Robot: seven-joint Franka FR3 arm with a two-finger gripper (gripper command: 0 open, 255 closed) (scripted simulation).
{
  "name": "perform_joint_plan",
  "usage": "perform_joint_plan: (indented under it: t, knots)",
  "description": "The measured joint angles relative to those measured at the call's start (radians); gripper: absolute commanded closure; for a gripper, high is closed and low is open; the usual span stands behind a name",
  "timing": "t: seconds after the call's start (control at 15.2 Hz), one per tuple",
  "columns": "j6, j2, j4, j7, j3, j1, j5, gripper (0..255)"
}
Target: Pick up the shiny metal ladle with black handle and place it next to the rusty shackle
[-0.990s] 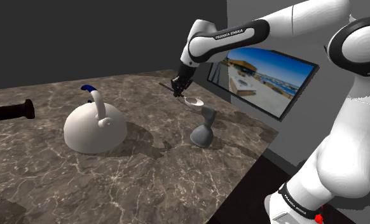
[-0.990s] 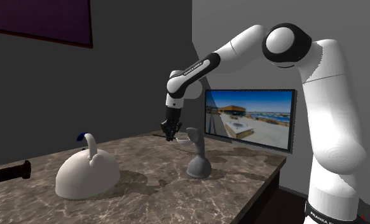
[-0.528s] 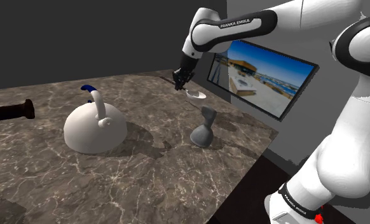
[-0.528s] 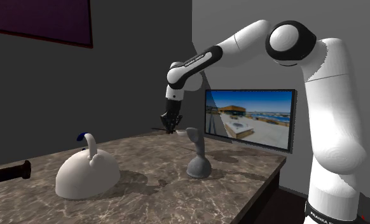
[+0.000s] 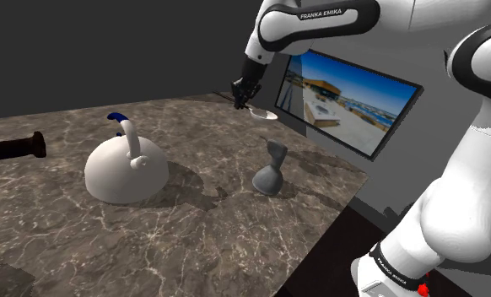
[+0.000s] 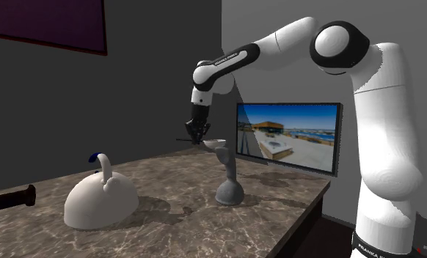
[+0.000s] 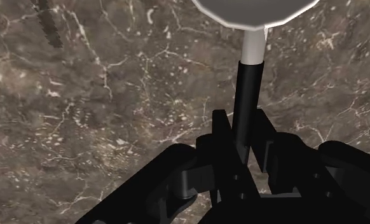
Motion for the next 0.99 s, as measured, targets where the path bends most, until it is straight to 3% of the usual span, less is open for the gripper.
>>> perform_joint_plan:
  t: [0.2,0.99]
  knots:
    - [-0.01,-0.025,-0.014,0.025,0.009,0.014,-0.003,255]
    - [0.046,-0.168,-0.195,0.284,0.126,0.149,-0.028,255]
